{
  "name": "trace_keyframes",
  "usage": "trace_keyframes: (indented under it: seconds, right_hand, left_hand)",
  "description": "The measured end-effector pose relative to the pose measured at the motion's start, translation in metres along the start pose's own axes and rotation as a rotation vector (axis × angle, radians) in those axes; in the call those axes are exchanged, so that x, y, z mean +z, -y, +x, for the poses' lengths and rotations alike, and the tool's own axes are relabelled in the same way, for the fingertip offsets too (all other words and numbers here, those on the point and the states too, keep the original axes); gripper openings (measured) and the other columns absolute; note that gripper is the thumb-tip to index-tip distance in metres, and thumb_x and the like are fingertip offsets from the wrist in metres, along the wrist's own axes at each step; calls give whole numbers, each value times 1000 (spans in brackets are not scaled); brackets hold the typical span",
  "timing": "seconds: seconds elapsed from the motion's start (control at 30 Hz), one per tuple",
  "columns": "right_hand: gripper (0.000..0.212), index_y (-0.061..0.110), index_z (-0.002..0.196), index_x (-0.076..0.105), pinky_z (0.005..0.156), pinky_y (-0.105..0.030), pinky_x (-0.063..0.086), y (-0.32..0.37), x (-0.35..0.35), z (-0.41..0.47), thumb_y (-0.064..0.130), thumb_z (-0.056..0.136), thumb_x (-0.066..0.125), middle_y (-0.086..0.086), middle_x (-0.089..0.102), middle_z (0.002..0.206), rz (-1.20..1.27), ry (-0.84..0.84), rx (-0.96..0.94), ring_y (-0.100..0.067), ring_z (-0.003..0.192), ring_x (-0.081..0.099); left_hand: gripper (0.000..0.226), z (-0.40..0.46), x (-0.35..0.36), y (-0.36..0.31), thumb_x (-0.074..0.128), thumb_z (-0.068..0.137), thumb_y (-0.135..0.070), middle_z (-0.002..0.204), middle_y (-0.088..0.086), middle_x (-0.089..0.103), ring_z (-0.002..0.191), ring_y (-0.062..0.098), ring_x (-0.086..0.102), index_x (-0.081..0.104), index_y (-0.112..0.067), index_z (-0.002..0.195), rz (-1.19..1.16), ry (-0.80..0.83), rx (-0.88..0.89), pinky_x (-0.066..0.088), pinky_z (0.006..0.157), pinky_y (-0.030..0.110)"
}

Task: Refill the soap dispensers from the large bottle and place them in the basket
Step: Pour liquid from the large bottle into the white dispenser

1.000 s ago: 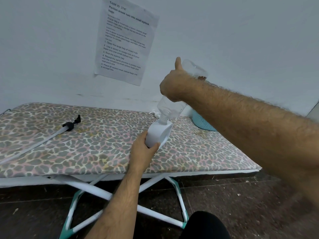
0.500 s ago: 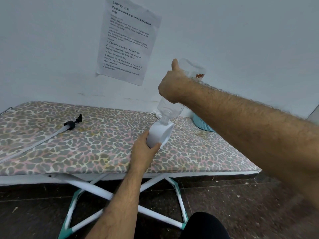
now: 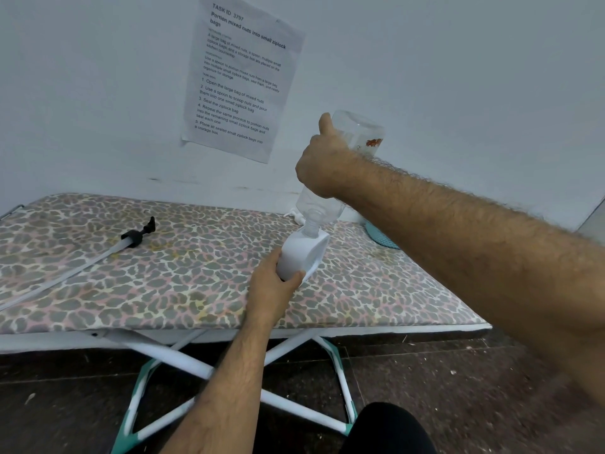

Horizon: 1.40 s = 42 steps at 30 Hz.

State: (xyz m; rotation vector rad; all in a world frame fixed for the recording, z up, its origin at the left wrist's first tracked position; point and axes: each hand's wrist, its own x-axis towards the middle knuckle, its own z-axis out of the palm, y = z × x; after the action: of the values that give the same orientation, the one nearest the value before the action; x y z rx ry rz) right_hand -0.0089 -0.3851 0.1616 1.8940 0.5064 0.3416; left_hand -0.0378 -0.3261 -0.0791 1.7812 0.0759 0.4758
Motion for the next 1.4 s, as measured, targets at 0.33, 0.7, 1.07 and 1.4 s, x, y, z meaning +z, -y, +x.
trace_keyframes:
  seconds: [0.33, 0.7, 1.07, 1.4]
  right_hand:
    - [18, 22, 112, 55, 112, -67, 5, -13, 26, -4, 13, 96, 51, -2, 57, 107, 232, 24, 48, -31, 125, 47]
    - [62, 24, 140, 44, 112, -64, 18, -13, 85, -28, 2, 85, 58, -7, 56, 135, 649, 96, 118, -31, 124, 50]
    - [70, 19, 135, 37, 65, -34, 38, 18, 143, -48, 22, 77, 75, 0, 57, 92, 1074, 156, 137, -23, 83, 57]
    - [77, 20, 132, 40, 77, -37, 52, 48, 196, -50, 28, 69, 86, -4, 59, 103, 1642, 54, 306, -20, 88, 59]
  left_hand:
    - [45, -2, -2, -5, 71, 86, -23, 98, -28, 53, 92, 1, 59, 53, -29, 127, -7, 0, -1, 52, 70, 22]
    - [48, -3, 1, -4, 72, 85, -21, 101, -18, 60, 92, 8, 64, 55, -25, 129, 19, -27, 6, 52, 63, 20]
    - [49, -4, 3, -4, 72, 85, -21, 101, -23, 59, 92, 1, 62, 55, -26, 131, 17, -36, 16, 53, 69, 22]
    - [50, -4, 5, -6, 73, 84, -25, 100, -22, 59, 91, 0, 62, 54, -26, 131, 26, -61, -14, 57, 74, 28]
